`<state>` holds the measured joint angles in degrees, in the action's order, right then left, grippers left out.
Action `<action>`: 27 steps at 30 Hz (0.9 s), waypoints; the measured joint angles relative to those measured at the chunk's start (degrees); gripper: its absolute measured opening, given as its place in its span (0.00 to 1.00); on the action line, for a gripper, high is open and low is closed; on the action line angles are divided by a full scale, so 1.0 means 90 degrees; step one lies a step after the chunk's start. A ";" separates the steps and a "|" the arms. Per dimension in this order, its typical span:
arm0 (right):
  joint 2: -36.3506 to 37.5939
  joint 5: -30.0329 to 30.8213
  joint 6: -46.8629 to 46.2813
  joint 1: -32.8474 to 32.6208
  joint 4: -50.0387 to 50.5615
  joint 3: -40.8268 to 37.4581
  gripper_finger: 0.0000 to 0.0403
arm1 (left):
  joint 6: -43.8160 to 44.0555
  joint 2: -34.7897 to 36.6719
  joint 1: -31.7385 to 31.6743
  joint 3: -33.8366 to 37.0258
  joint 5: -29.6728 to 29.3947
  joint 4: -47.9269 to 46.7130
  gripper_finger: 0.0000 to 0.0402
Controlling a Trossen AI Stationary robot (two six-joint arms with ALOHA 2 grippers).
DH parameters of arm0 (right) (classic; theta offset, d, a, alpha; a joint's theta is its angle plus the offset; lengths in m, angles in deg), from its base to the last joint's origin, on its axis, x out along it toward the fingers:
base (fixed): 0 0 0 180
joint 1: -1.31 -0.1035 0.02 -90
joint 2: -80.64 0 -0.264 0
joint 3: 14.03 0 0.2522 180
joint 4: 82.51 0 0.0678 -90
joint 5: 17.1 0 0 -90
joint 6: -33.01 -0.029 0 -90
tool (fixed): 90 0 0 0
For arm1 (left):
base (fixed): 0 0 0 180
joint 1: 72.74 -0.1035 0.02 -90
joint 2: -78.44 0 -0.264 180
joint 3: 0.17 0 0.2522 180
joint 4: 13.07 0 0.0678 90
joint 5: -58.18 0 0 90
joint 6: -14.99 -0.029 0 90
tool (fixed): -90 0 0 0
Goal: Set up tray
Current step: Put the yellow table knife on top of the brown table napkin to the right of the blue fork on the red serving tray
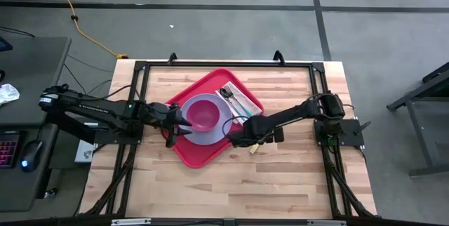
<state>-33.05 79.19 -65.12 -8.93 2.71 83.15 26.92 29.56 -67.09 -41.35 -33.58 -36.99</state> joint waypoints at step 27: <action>0.0094 -0.0436 -0.0434 0.0104 -0.1922 -0.1304 0.35 | -0.0371 0.0002 0.0000 0.0000 0.0442 0.0257 0.45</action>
<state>-32.20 75.26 -69.02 -7.99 -14.59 71.41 23.59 29.58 -67.09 -41.35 -29.60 -34.68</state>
